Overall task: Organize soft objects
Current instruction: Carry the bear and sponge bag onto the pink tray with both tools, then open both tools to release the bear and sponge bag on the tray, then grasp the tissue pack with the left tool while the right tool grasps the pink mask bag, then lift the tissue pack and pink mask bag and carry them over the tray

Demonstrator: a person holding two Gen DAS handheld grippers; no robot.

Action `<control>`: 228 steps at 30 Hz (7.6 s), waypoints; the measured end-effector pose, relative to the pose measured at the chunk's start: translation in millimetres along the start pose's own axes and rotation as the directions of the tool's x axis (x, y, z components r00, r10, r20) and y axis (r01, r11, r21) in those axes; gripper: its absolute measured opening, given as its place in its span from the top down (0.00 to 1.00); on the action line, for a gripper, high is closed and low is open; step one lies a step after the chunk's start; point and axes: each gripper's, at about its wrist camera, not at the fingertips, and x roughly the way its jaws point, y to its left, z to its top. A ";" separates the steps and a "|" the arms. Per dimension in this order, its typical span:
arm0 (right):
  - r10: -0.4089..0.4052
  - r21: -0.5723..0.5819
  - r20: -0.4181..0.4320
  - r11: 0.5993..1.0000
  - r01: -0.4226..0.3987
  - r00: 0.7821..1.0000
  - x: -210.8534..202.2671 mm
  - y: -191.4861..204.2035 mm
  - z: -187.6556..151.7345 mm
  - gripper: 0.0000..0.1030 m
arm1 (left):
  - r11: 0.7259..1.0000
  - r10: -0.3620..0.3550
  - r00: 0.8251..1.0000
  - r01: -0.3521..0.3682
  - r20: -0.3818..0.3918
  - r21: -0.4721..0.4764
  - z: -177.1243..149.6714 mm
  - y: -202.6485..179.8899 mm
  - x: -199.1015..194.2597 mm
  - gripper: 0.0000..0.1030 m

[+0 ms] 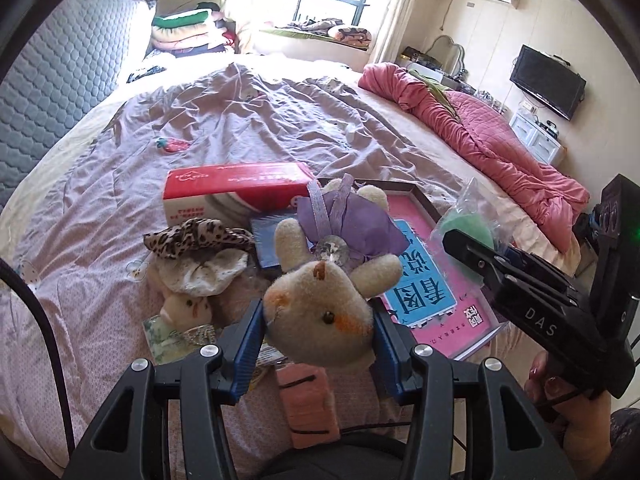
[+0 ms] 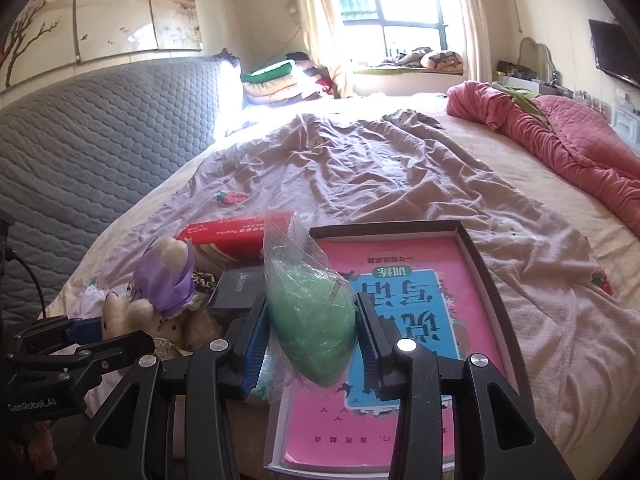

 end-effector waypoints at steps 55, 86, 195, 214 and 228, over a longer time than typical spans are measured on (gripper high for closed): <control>-0.219 0.067 -0.259 0.967 0.244 0.941 27.9 -115.6 -66.0 0.59 | 0.965 0.046 0.948 0.039 -0.314 0.260 -28.0 -125.5 134.6 0.50; -0.246 0.076 -0.275 0.958 0.276 0.930 31.5 -117.6 -71.6 0.57 | 0.965 0.087 0.940 0.003 -0.331 0.261 -35.2 -120.9 140.3 0.49; -0.029 -0.222 -0.527 0.969 -0.105 0.849 106.8 129.4 -93.4 0.62 | 0.929 0.214 0.914 -0.299 -0.344 -0.218 -35.1 122.8 99.1 0.23; 0.109 -0.084 -0.472 0.982 -0.167 0.875 81.4 95.9 -68.4 0.68 | 0.962 0.094 0.948 -0.165 -0.303 -0.219 -49.4 123.2 80.6 0.71; 0.174 -0.034 -0.356 0.979 -0.199 0.918 46.9 87.8 -54.0 0.69 | 0.977 0.079 0.970 -0.121 -0.229 -0.175 -52.4 102.0 22.2 0.74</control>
